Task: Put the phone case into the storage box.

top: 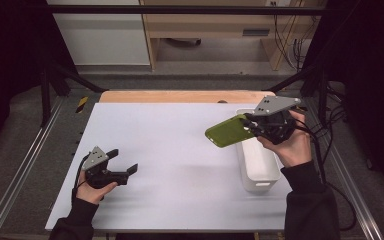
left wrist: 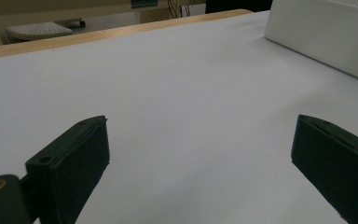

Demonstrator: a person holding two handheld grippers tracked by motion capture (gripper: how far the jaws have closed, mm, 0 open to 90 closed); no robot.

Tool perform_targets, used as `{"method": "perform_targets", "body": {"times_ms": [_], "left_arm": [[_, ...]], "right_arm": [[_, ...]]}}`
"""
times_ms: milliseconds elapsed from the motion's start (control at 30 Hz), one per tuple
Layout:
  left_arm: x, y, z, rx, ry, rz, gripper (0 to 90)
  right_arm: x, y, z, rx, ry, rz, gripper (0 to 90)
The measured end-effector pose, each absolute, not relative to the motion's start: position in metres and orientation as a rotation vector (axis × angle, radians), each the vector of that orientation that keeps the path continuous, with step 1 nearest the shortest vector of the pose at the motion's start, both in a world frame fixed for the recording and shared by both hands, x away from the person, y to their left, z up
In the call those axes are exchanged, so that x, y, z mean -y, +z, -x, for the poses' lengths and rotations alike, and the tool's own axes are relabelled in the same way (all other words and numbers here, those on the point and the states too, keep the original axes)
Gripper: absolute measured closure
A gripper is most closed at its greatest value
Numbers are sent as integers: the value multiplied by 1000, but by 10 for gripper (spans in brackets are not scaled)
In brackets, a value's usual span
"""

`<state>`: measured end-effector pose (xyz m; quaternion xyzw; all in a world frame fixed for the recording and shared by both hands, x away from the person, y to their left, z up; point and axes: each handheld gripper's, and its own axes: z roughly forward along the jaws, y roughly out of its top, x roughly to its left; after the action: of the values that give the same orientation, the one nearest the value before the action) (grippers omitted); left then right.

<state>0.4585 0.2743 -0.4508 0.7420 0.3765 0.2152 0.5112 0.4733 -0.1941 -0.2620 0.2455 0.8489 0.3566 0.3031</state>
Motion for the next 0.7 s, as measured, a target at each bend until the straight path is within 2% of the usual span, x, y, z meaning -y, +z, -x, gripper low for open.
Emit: {"method": "perform_targets", "body": {"times_ms": [700], "left_arm": [[-278, -453, -459, -899, 525, -1783, 39]], "right_arm": [[195, -245, -491, -2214, 793, -597, 793]]}}
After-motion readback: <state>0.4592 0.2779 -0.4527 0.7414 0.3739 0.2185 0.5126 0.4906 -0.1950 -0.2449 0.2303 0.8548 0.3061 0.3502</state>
